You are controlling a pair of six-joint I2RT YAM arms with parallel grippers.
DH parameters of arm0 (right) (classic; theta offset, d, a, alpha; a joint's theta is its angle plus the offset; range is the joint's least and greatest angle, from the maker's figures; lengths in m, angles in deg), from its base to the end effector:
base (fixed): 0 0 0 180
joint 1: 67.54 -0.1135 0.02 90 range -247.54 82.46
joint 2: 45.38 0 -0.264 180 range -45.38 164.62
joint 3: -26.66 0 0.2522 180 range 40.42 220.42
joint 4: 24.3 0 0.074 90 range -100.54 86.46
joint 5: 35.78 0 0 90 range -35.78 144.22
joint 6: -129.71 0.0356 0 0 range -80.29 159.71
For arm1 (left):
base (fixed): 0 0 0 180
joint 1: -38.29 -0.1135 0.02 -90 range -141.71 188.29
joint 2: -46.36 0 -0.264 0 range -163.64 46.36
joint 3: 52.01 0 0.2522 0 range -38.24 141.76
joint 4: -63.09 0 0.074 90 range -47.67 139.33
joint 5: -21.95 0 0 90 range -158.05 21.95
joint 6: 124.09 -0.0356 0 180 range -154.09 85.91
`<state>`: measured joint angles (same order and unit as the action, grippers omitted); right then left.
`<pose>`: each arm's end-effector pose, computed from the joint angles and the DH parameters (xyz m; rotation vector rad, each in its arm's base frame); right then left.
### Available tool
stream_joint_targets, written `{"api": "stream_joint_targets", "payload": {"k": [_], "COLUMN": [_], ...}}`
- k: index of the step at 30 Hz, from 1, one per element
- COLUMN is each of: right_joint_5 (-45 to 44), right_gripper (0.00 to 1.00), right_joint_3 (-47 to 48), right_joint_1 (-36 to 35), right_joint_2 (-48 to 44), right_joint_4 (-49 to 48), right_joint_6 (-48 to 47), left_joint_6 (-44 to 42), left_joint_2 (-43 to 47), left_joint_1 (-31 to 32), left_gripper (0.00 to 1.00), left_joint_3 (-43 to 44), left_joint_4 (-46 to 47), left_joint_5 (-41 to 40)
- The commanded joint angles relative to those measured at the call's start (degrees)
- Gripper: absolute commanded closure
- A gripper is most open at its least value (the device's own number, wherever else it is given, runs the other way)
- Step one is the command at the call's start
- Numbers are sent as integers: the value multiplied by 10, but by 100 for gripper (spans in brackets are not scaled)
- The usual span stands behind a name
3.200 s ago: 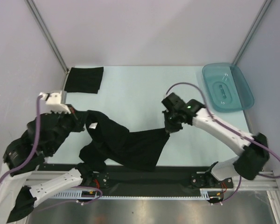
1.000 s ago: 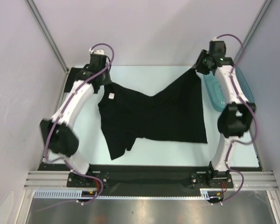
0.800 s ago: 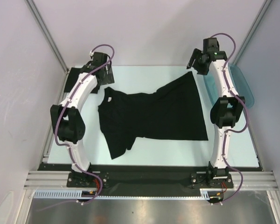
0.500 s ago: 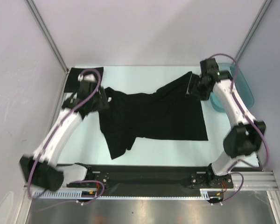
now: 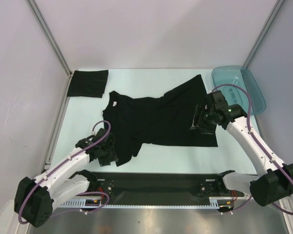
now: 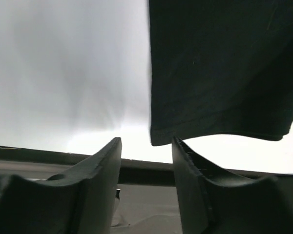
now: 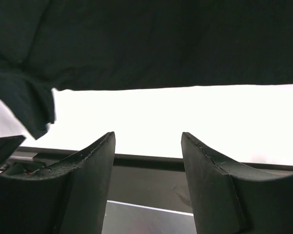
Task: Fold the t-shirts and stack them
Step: Flatten the tshirt out
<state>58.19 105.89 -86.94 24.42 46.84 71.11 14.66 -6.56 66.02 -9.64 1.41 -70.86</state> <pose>0.2157 0.0786 0.3061 0.2588 2.6876 0.3764 0.1267 -0.0646 0.1736 -0.5324 2.8096 -0.2216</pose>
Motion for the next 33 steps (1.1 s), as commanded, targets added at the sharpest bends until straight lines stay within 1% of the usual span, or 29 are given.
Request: {"api": "stream_joint_targets", "payload": {"k": [1,4,8,10,16,20,24,25,28,29,31,32,33], "right_joint_5": [-9,-14,-18,-19,-26,-31,-34,-34,-35,-36,-39,-39,-39], "right_gripper": [39,39,39,39,39,39,39,38,38,38,38,38,38], "right_joint_3": [6,2,-6,-6,2,6,3,1,-7,-8,-9,-9,-9], "right_joint_1": [-7,-8,-9,-9,-8,-8,-8,-8,-8,-9,-9,-8,-7], "right_joint_2": [-35,-46,-51,-50,-49,-50,-56,-57,-63,-61,-61,-61,-60], "right_joint_4": [-6,-1,-1,-1,-1,5,9,8,9,12,16,19,20], "right_joint_6": [27,30,33,35,30,26,24,24,21,19,15,14,10], "left_joint_6": [55,72,100,104,124,138,154,153,153,156,158,154,150], "left_joint_2": [4,-3,-3,-9,-75,-104,-113,-115,-117,-116,-106,-104,-98], "left_joint_1": [21,34,53,58,85,94,94,94,93,90,87,86,84], "left_gripper": [51,54,53,55,52,53,61,69,86,87,97,100,100], "left_joint_3": [-13,-14,-24,-24,-13,-22,-39,-38,-29,-26,-22,-13,-7], "left_joint_4": [48,36,31,28,36,44,72,71,65,63,54,47,29], "left_joint_5": [5,-6,-7,-15,-15,-19,-10,-18,-41,-50,-61,-79,-90]}}
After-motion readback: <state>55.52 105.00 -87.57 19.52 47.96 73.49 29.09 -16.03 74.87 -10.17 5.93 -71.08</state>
